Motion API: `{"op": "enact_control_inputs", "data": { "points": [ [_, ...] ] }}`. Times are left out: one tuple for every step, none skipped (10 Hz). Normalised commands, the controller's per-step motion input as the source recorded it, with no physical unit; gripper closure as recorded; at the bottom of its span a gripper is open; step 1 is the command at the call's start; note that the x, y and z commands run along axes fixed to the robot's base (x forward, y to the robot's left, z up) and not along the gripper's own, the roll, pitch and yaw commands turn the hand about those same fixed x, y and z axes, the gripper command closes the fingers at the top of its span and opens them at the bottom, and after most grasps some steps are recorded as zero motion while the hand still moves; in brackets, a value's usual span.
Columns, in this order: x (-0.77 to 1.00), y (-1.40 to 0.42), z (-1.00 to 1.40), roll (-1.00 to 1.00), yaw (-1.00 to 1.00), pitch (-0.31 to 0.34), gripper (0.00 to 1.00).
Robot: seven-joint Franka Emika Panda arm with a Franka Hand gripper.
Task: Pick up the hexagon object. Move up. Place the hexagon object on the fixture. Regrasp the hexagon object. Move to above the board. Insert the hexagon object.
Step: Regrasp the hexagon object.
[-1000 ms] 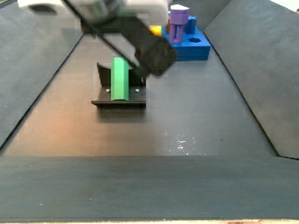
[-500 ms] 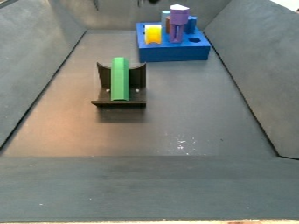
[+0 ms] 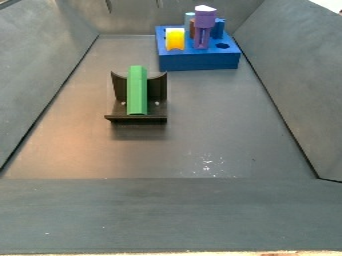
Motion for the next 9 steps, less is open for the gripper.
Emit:
{"op": "enact_control_inputs", "data": {
  "points": [
    [-0.04,-0.02,0.0,1.0,0.02,-0.005,0.0],
    [-0.04,-0.02,0.01,1.0,0.03,-0.013,0.0],
    [-0.04,-0.02,0.01,1.0,0.03,-0.017,0.0],
    [-0.03,-0.02,0.0,1.0,0.03,-0.024,0.0],
    [-0.03,-0.02,0.0,1.0,0.03,-0.026,0.0],
    [-0.03,-0.02,0.01,1.0,0.03,-0.026,0.0],
    [-0.02,-0.01,0.01,1.0,0.03,-0.021,0.0],
    [-0.01,-0.02,0.01,1.0,0.03,-0.019,0.0],
    [0.0,-0.02,-0.01,1.0,0.03,-0.014,0.0]
  ]
}}
